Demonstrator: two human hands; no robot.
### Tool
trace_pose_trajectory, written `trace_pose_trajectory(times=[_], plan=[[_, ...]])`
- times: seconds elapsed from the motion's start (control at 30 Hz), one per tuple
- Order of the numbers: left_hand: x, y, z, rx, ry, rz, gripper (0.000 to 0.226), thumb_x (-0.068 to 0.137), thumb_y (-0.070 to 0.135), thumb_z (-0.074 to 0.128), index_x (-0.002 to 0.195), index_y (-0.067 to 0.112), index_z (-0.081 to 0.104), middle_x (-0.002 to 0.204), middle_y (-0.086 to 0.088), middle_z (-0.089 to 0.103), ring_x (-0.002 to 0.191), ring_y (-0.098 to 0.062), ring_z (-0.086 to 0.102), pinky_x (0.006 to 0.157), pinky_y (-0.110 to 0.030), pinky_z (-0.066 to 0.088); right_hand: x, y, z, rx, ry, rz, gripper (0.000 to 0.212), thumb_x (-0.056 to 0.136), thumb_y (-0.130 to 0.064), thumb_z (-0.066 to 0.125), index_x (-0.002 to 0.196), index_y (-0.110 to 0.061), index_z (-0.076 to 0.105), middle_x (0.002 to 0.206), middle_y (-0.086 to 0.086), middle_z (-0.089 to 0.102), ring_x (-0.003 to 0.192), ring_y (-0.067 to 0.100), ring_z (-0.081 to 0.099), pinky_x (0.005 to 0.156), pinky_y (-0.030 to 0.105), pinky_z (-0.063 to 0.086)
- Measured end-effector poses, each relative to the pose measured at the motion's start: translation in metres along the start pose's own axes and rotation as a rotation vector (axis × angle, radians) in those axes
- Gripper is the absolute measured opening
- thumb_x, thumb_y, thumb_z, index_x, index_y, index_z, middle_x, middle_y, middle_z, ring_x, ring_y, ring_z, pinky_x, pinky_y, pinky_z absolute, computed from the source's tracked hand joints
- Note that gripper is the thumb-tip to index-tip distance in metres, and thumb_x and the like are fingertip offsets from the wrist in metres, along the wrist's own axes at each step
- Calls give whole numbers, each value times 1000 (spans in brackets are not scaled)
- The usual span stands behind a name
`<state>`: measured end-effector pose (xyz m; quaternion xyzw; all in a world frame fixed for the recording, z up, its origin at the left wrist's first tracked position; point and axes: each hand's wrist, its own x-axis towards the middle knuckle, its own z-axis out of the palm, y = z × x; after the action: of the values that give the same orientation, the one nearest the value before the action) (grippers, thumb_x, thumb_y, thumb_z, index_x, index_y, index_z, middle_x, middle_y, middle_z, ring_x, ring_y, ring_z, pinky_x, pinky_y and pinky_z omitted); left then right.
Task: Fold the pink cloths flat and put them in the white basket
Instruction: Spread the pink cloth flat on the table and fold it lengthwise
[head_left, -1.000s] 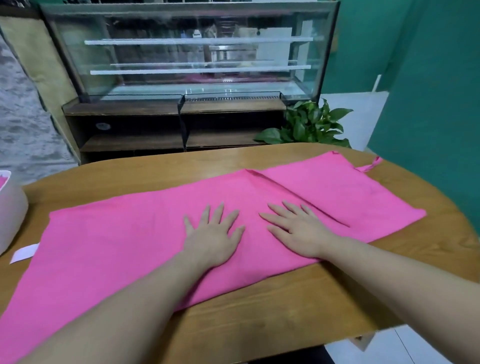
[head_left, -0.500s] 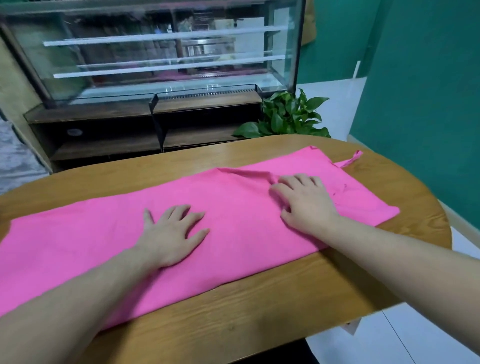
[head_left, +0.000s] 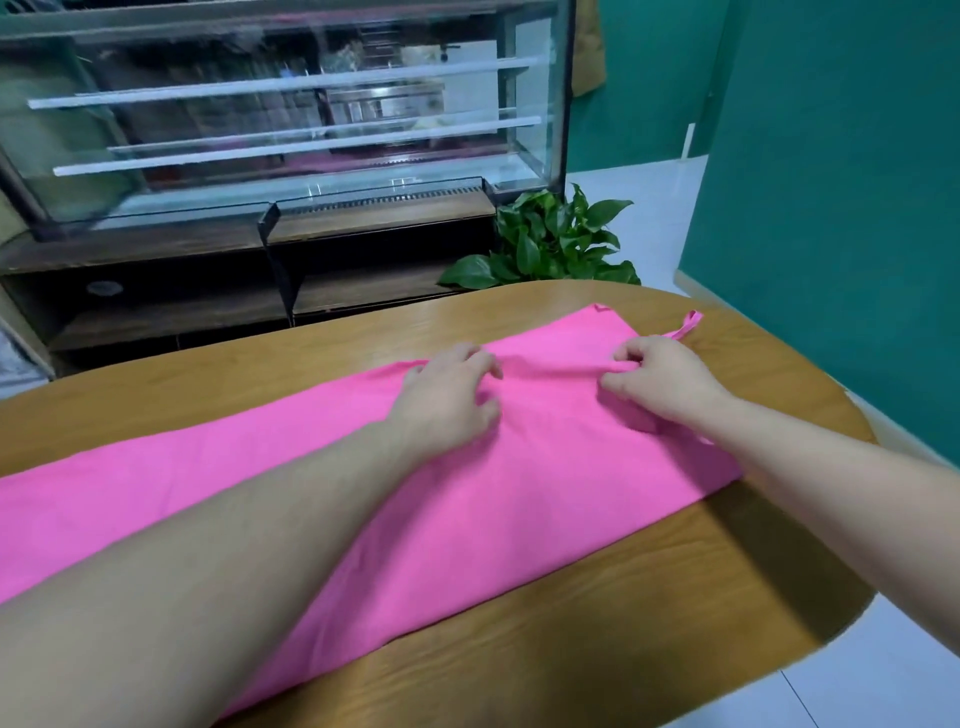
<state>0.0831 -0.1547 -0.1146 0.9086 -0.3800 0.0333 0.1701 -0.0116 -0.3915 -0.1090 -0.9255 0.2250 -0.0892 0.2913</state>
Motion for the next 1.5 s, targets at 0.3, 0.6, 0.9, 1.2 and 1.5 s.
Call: trace_pose_trajectory(times=[0.3, 0.6, 0.9, 1.2, 1.5], plan=[[93, 55, -23, -207, -212, 43, 54, 83, 35, 72, 132, 27, 51, 103, 5, 63, 95, -11, 64, 92, -22, 45, 18, -10, -22, 389, 90, -401, 29, 87, -7, 69, 80, -34, 62, 81, -15, 63, 71, -8, 53, 67, 10, 39], [132, 47, -21, -431, -66, -3, 30, 95, 28, 64, 68, 20, 53, 67, -6, 58, 57, -16, 53, 57, -25, 42, 43, 21, -31, 485, -114, -59, 41, 80, -38, 80, 115, -27, 62, 102, -10, 71, 91, 7, 69, 74, 17, 52], [161, 34, 4, -276, 40, -86, 28, 96, 34, 59, 75, 16, 55, 71, 1, 56, 67, -18, 50, 65, -32, 40, 46, 53, -42, 376, -177, 54, 35, 102, -40, 49, 75, -18, 49, 86, 6, 69, 89, 15, 63, 71, 21, 48], [184, 39, 40, -135, 15, -239, 35, 100, 28, 52, 68, 21, 39, 69, 4, 49, 75, -23, 49, 63, -32, 31, 52, 65, -43, 279, -251, 247, 39, 85, -56, 66, 82, -17, 69, 76, -1, 68, 60, 15, 58, 55, 23, 41], [196, 34, 68, -93, 13, -348, 35, 101, 31, 49, 68, 19, 41, 70, 5, 47, 81, -26, 50, 67, -32, 33, 39, 87, -59, 395, -542, 369, 26, 104, -25, 48, 80, -18, 52, 49, -8, 51, 35, 6, 46, 31, 17, 34]])
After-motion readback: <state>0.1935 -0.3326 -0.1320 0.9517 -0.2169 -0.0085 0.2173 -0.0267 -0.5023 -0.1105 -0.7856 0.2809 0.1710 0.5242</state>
